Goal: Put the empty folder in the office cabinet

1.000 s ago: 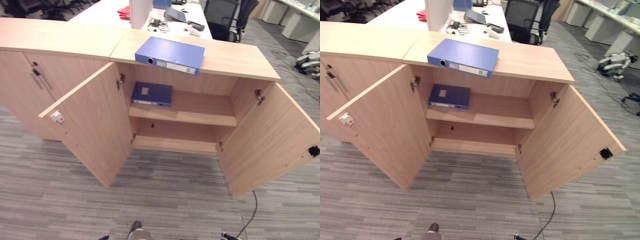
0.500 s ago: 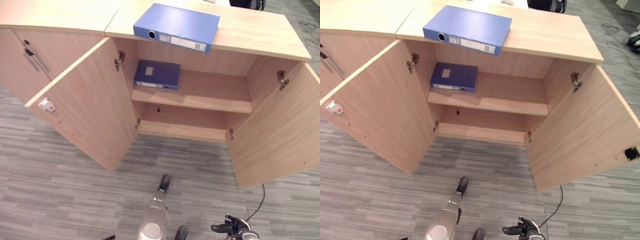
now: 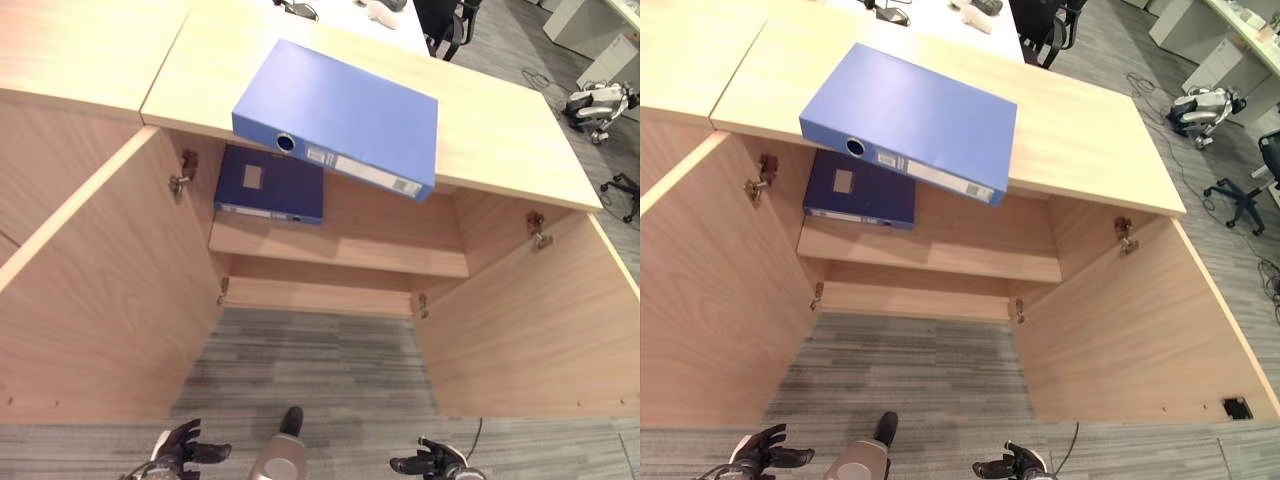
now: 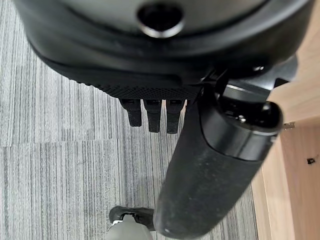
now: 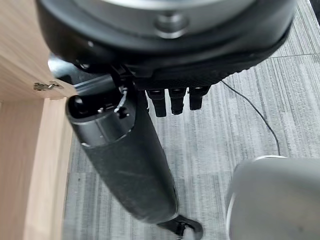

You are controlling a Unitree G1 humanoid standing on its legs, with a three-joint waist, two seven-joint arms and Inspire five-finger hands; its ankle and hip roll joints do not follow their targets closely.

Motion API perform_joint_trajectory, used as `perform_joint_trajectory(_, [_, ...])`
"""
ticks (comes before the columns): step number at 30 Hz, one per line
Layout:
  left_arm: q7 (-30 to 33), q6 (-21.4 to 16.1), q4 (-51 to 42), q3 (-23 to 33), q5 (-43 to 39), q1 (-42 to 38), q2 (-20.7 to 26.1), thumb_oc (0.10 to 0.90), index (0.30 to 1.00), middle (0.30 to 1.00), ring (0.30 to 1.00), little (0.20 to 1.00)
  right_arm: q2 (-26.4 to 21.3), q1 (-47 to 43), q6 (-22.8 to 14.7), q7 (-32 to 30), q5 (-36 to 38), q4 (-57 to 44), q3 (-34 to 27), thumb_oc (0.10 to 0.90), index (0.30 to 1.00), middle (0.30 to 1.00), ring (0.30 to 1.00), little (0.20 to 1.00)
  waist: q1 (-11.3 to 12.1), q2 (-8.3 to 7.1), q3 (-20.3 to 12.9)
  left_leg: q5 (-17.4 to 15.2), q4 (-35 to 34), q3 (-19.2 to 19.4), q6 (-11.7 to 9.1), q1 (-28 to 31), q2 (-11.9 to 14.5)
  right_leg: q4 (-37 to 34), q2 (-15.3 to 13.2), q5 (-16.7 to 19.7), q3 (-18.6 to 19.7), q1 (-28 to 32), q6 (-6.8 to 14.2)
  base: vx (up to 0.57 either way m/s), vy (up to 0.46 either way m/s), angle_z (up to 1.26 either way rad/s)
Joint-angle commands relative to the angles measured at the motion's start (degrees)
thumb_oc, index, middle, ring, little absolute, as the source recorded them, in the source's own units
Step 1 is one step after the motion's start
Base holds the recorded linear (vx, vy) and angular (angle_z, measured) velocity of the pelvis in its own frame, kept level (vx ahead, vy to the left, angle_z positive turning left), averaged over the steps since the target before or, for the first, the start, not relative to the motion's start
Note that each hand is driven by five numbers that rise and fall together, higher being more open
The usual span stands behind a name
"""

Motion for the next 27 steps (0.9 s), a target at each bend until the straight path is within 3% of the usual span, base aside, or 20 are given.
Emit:
perform_joint_trajectory(1, [1.0, -0.7, -1.1, -1.3, -0.6, 1.5, 2.1, 0.8, 0.9, 0.9, 0.9, 0.9, -3.8, 0.6, -0.4, -0.9, 0.5, -3.7, -1.4, 0.8, 0.9, 0.9, 0.9, 0.9, 0.8, 5.2, -0.3, -0.9, 0.3, -3.1, -4.8, -2.1, 5.5, 0.4, 4.8, 9.3, -5.2, -0.4, 0.0, 0.16, 0.215, 0.17])
perform_joint_trajectory(3, [1.0, -0.7, -0.7, -1.4, -0.4, 1.7, 1.8, 0.8, 0.9, 0.9, 0.9, 0.9, -3.8, 1.0, -0.5, -0.8, 0.5, -3.9, -2.1, 0.8, 0.9, 0.9, 0.9, 0.9, 0.0, 7.08, -0.3, -1.4, -0.7, -3.4, -4.4, 0.0, 6.4, 4.7, 5.6, 9.9, -6.3, -3.0, 0.0, 0.17, 0.167, 0.11])
perform_joint_trajectory(6, [0.9, -0.7, -0.6, -1.4, -0.4, 1.4, 1.5, 0.8, 0.9, 0.9, 0.9, 0.9, -4.0, 1.6, -0.5, -1.0, 0.6, -3.9, -2.8, 0.8, 0.9, 0.9, 0.9, 0.9, -1.2, 7.17, 0.1, -2.6, -1.7, -4.1, -4.4, 3.1, 5.0, 1.0, 2.2, 7.5, -8.1, -5.7, 0.0, 0.25, 0.114, 0.15])
perform_joint_trajectory(7, [0.8, -0.7, -0.6, -1.6, -0.2, 1.3, 1.4, 0.8, 0.9, 0.9, 0.9, 0.9, -4.2, 1.8, -0.5, -1.1, 0.6, -3.8, -3.0, 0.8, 0.9, 0.9, 0.9, 0.9, -1.5, 6.9, 0.4, -3.2, -1.8, -4.2, -4.6, 3.9, 4.4, -3.1, 0.1, 5.3, -9.3, -5.1, 0.0, 0.22, -0.071, 0.28])
perform_joint_trajectory(8, [0.7, -0.8, -0.5, -1.9, 0.0, 0.7, 1.4, 0.8, 0.9, 0.9, 0.9, 0.9, -4.5, 1.9, -0.6, -1.4, 0.8, -3.7, -3.3, 0.8, 0.9, 0.9, 0.9, 0.9, -1.8, 6.62, 0.5, -4.1, -1.7, -4.5, -5.6, 4.1, 4.5, -12.2, -3.1, 1.5, -10.3, -6.0, -2.2, 0.22, -0.073, 0.24])
perform_joint_trajectory(9, [0.7, -0.9, -0.5, -1.9, 0.0, 0.7, 1.4, 0.8, 0.9, 0.9, 0.9, 0.9, -4.5, 1.9, -0.6, -1.4, 0.8, -3.7, -3.3, 0.8, 0.9, 0.9, 0.9, 0.9, -2.0, 6.66, 0.7, -4.2, -1.7, -4.7, -5.7, 4.4, 4.5, -12.2, -3.1, 1.3, -10.5, -5.6, -2.2, 0.2, -0.119, 0.23])
perform_joint_trajectory(11, [0.9, -1.0, -0.1, -2.3, 0.3, 0.1, 1.3, 0.8, 0.9, 0.9, 0.9, 0.9, -4.7, 1.9, -0.5, -1.4, 1.1, -3.9, -3.3, 0.8, 0.9, 0.9, 0.9, 0.9, -2.9, 6.51, 0.7, -5.6, -1.8, -5.9, -6.6, 5.2, 4.6, -20.2, -5.2, 1.5, -8.3, -7.1, -3.1, 0.15, -0.094, 0.38])
perform_joint_trajectory(14, [1.1, -1.3, 0.3, -2.5, 0.3, -0.1, 0.8, 0.8, 0.9, 0.9, 0.9, 0.9, -5.2, 2.0, -0.5, -1.4, 1.1, -3.9, -3.2, 0.8, 0.9, 0.9, 0.9, 0.9, -4.0, 6.4, 0.9, -6.4, -1.8, -6.7, -6.8, 5.9, 4.2, -23.9, -5.2, 3.0, -5.4, -7.6, -2.9, 0.13, -0.044, 0.4])
perform_joint_trajectory(15, [1.1, -1.6, 0.4, -3.0, 0.6, -0.5, 0.1, 0.8, 0.9, 0.9, 0.9, 0.9, -5.7, 2.8, -0.4, -1.2, 0.8, -3.8, -3.3, 0.8, 0.9, 0.9, 0.9, 0.9, -5.3, 6.06, 0.8, -7.0, -1.5, -7.7, -6.8, 6.3, 3.1, -26.3, -4.5, 4.2, -1.1, -7.0, -2.5, 0.11, -0.027, 0.34])
perform_joint_trajectory(27, [0.8, -1.8, 0.3, -4.3, 0.4, 0.7, -2.9, 0.8, 0.9, 0.9, 0.9, 0.9, -7.4, 3.8, -0.3, -0.8, -0.9, -3.8, -2.3, 0.8, 0.9, 0.9, 0.9, 0.9, -5.0, 7.55, -1.2, -5.4, -4.6, -10.6, -9.5, 7.2, 4.6, -30.2, -3.3, 1.5, -4.8, -2.9, -3.9, 0.07, -0.068, 0.22])
